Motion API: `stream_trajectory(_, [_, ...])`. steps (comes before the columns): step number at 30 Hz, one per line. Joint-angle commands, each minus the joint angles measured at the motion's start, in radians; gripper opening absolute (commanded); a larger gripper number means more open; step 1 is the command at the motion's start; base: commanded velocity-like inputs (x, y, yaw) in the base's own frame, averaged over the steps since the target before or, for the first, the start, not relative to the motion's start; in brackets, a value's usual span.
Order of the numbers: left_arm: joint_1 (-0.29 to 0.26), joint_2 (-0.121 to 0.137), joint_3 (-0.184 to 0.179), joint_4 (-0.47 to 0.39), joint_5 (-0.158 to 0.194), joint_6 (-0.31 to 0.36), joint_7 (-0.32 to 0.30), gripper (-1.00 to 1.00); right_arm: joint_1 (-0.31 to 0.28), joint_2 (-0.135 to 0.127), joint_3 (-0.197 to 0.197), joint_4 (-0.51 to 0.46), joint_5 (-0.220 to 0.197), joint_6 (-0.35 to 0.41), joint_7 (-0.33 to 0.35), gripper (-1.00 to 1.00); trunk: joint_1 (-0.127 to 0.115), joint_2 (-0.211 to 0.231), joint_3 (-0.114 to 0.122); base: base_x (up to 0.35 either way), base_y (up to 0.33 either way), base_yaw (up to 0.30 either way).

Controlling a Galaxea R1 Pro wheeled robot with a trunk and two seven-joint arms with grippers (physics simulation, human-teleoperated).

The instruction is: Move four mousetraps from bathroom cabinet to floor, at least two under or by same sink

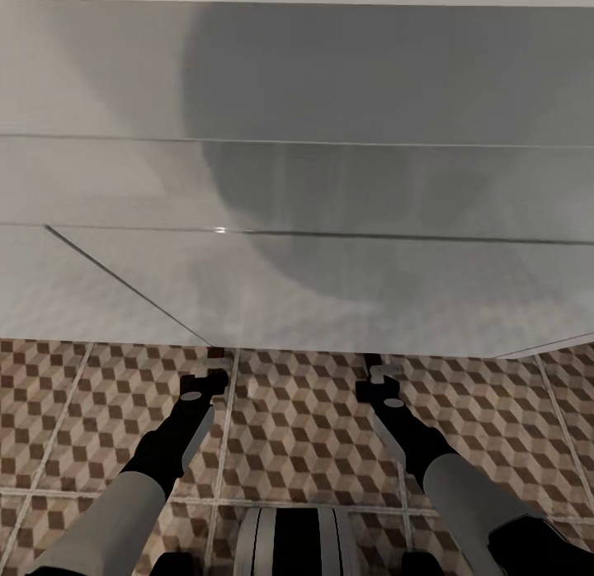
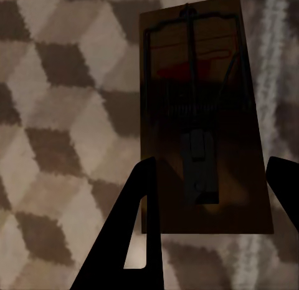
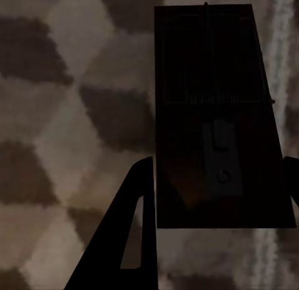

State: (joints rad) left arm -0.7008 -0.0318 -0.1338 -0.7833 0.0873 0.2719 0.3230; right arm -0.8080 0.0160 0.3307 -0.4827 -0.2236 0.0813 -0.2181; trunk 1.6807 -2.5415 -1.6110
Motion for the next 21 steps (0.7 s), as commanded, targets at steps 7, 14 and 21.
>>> stream_trajectory(7, [0.0,0.001,-0.005,-0.001,0.007,0.003,0.008,-1.0,0.0,-0.001,0.008,-0.001,-0.01,0.003,-0.009,-1.0,0.0,0.0,-0.001,0.0,0.0,0.0])
stream_trajectory(14, [0.0,-0.001,-0.004,-0.001,0.005,0.005,0.008,-1.0,0.0,-0.001,0.008,-0.001,-0.011,0.003,-0.009,-1.0,0.0,0.0,-0.001,0.0,0.0,0.0])
stream_trajectory(21, [0.0,-0.002,-0.004,-0.001,0.005,0.006,0.008,-1.0,0.0,-0.001,0.008,-0.001,-0.011,0.003,-0.009,-1.0,0.0,0.0,-0.001,0.0,0.0,0.0])
